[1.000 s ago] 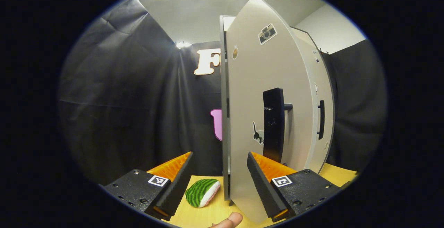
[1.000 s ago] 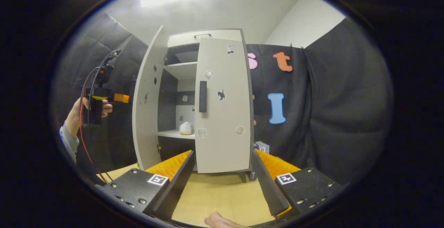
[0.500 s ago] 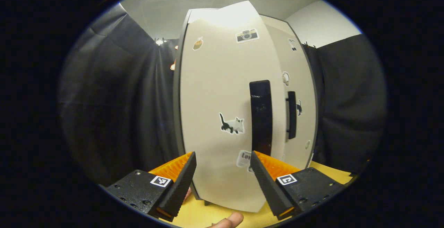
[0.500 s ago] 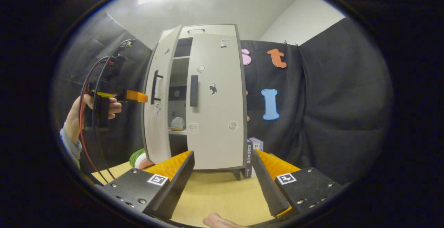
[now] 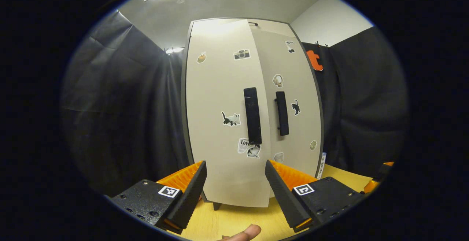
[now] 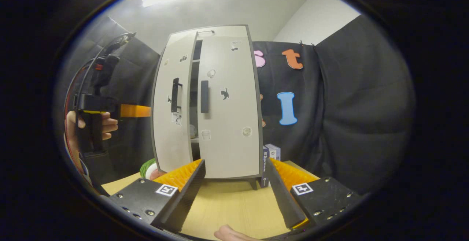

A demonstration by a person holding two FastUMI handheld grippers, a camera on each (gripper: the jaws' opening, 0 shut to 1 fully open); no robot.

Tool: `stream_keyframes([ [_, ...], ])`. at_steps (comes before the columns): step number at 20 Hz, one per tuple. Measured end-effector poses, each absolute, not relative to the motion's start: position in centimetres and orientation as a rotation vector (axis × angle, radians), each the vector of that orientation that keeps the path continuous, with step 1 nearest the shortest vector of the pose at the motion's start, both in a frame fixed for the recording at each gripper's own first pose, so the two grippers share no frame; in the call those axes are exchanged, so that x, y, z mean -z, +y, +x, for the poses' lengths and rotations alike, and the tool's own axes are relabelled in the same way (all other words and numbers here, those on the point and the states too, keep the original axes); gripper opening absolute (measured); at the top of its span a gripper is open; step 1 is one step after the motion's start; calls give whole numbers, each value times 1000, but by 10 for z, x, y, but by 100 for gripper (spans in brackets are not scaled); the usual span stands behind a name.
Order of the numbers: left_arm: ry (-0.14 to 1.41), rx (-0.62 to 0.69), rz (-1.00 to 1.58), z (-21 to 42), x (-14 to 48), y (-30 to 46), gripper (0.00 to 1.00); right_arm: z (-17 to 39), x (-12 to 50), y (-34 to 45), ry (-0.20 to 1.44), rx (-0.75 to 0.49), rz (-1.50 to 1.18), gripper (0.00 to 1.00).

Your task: Grab one shoe with the right hand and put it into the shoe cabinet, grab the other shoe with the left hand and put it into the shoe cabinet; then close the right door with the right hand and the left door with the left hand.

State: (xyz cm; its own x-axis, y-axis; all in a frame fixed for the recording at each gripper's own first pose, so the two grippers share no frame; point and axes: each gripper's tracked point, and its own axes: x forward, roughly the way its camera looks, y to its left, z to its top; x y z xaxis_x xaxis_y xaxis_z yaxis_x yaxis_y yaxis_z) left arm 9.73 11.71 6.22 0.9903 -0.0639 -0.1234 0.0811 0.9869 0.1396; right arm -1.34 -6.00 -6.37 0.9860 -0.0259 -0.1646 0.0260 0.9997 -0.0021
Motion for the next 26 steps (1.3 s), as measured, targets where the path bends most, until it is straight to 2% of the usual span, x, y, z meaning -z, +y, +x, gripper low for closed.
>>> stream_keyframes([
  [6, 112, 66, 97, 78, -57, 116, 97, -15, 59, -62, 170, 39, 17, 98],
  [9, 145, 66, 51, 65, -47, 113, 100, -14, 41, -59, 146, 35, 14, 98],
  [13, 158, 88, 40, 58, -40, 110, 97, -14, 20, -58, 124, 46, -16, 98],
  [16, 122, 76, 54, 57, -47, 118, 100, -15, 18, -50, 128, 38, -35, 98],
  [18, 105, 89, 38, 59, -48, 112, 98, -17, 16, -47, 124, 36, -35, 98],
  [26, 100, 63, 33, 52, -53, 114, 98, -31, 12, -55, 123, 59, -8, 98],
])
